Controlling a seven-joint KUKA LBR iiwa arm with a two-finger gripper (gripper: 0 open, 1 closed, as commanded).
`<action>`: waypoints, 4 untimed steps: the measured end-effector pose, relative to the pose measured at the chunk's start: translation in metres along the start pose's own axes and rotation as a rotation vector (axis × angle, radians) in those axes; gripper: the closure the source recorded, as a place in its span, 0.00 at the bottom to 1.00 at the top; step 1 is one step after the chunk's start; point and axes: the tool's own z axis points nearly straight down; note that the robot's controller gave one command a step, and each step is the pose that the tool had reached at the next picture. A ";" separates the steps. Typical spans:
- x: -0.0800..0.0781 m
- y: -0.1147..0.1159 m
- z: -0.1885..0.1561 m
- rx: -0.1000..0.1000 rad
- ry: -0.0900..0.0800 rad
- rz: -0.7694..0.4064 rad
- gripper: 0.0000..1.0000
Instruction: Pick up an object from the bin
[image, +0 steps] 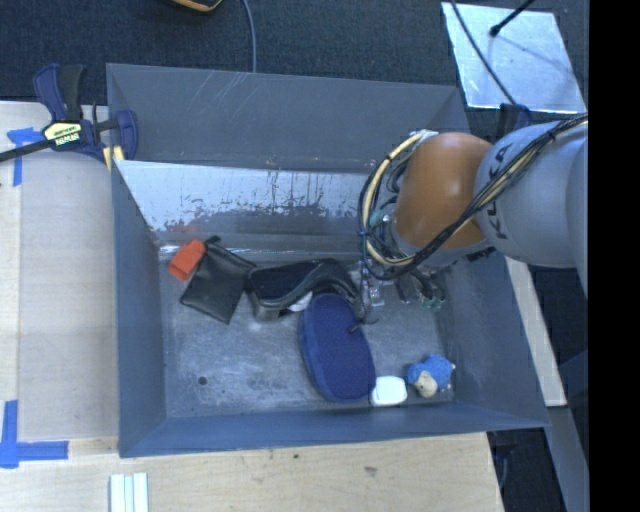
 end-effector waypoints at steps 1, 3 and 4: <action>0.007 -0.011 -0.129 -0.002 -0.006 0.007 1.00; 0.018 0.069 -0.058 -0.009 0.010 0.106 0.00; -0.035 0.058 0.001 -0.005 0.001 0.094 0.00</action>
Offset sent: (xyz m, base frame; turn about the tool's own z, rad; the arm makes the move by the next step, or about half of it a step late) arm -0.0093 -0.0103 0.1229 0.0039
